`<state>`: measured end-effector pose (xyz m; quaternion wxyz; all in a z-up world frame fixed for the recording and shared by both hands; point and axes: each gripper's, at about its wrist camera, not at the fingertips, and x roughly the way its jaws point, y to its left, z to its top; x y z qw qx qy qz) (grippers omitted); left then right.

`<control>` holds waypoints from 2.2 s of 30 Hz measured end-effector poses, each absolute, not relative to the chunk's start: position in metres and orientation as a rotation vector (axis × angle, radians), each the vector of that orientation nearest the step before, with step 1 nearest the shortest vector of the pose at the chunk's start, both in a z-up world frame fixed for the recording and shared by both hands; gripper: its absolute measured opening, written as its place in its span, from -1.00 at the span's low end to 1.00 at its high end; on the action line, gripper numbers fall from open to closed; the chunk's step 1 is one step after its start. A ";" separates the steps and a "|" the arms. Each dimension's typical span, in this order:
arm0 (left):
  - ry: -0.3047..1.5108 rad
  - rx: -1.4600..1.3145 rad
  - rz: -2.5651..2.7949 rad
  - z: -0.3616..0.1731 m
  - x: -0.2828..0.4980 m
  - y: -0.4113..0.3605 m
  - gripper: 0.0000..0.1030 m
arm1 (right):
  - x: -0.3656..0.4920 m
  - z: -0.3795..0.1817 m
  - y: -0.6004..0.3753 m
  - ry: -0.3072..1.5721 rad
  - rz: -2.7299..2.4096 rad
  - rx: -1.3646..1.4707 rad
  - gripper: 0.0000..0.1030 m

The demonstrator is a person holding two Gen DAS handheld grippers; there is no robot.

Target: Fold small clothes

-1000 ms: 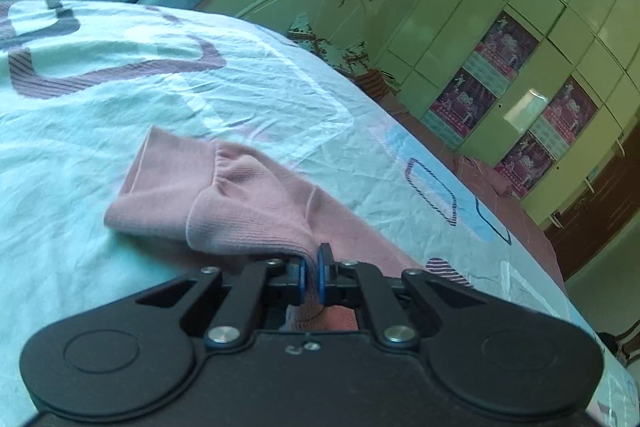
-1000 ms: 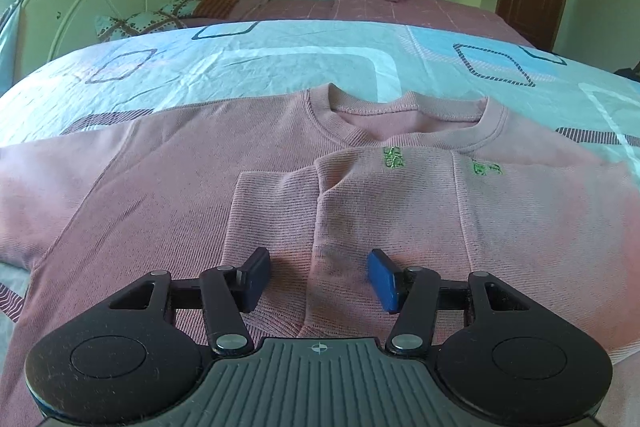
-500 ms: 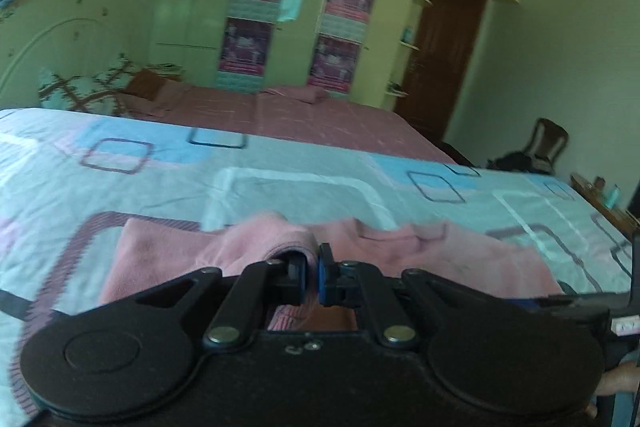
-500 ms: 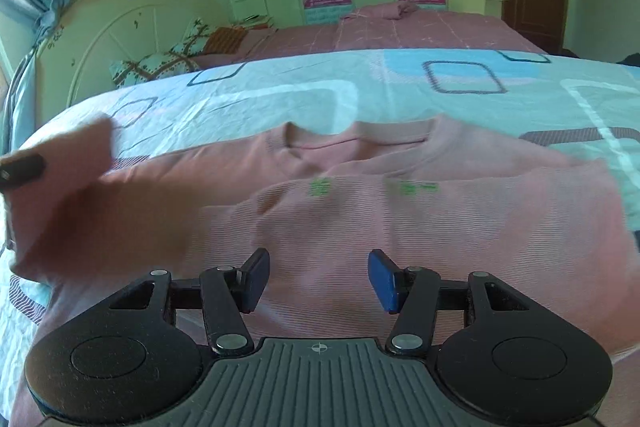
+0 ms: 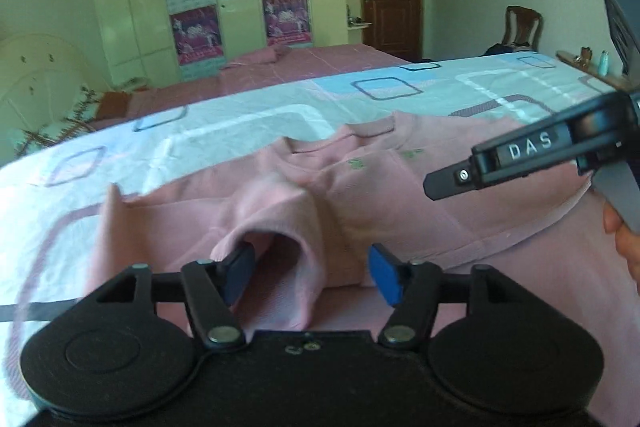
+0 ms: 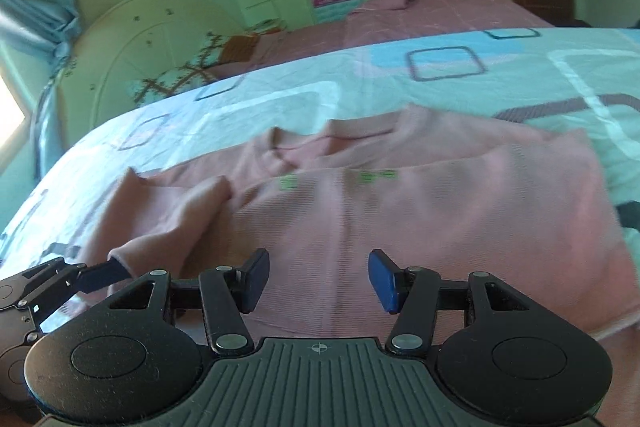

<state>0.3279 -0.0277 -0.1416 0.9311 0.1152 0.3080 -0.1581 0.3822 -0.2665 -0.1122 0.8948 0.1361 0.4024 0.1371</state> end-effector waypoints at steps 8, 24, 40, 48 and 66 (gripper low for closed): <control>0.672 0.221 -0.125 -0.145 0.310 0.048 0.29 | 0.384 -0.103 -0.175 0.825 0.473 0.140 0.25; 0.724 0.104 -0.023 -0.170 0.326 0.089 0.16 | 0.363 -0.144 -0.089 0.727 0.571 -0.388 0.15; 0.712 0.136 -0.015 -0.170 0.342 0.074 0.12 | 0.397 -0.100 -0.186 0.743 0.450 0.096 -0.86; 0.721 0.122 -0.038 -0.172 0.347 0.069 -0.25 | 0.395 -0.119 -0.299 0.825 0.185 0.380 -0.86; 0.734 0.084 -0.056 -0.173 0.347 0.072 -0.46 | 0.377 -0.132 -0.344 0.848 0.095 0.581 0.61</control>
